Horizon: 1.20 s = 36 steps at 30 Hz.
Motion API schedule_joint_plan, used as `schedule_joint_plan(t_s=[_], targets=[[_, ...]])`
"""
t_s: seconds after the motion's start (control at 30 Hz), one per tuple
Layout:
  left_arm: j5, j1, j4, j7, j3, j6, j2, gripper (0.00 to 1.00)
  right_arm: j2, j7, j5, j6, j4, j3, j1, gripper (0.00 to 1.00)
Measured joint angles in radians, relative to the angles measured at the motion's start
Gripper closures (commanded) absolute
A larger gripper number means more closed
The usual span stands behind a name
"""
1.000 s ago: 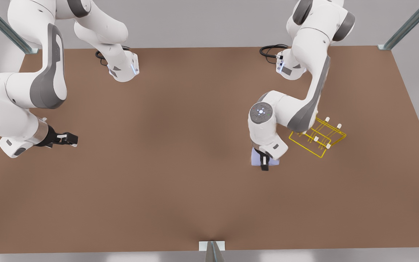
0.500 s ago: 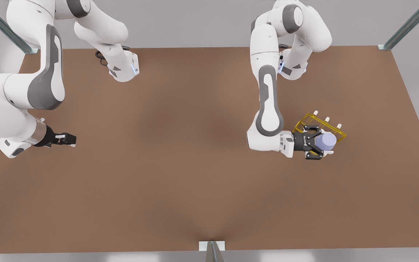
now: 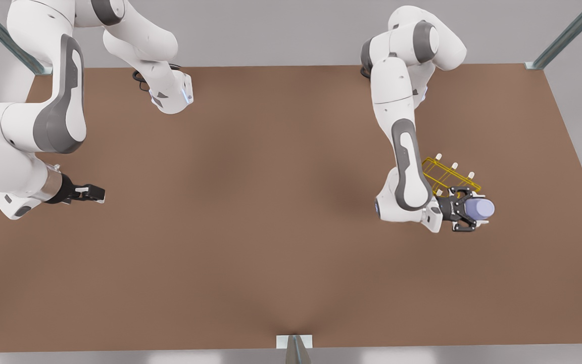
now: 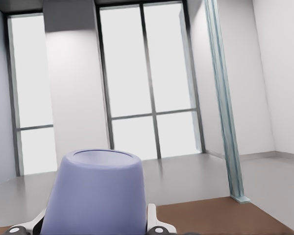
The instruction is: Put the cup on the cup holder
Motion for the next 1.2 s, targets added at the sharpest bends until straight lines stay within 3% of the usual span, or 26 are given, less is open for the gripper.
schedule_joint_plan(t_s=[0.77,0.8,0.83,1.1,1.2], targets=[[-0.026,-0.046,-0.142,-0.064,-0.019,0.045,-0.053,0.24,0.002,-0.001,-0.002,-0.005,0.001,0.0,0.0,0.0],[-0.028,-0.046,-0.142,-0.066,-0.019,0.046,-0.053,0.22,0.002,-0.001,-0.002,-0.005,0.001,0.0,0.0,0.0],[-0.029,-0.047,-0.142,-0.069,-0.019,0.046,-0.053,0.0,0.002,-0.001,-0.002,-0.005,0.001,0.0,0.0,0.0],[-0.033,-0.062,-0.148,-0.085,-0.014,0.042,-0.076,0.0,0.002,-0.001,-0.002,-0.005,0.0,0.0,-0.001,0.0],[-0.03,-0.127,-0.162,-0.085,0.04,0.031,-0.131,0.0,0.002,-0.002,-0.002,-0.005,-0.001,0.0,-0.001,0.0]])
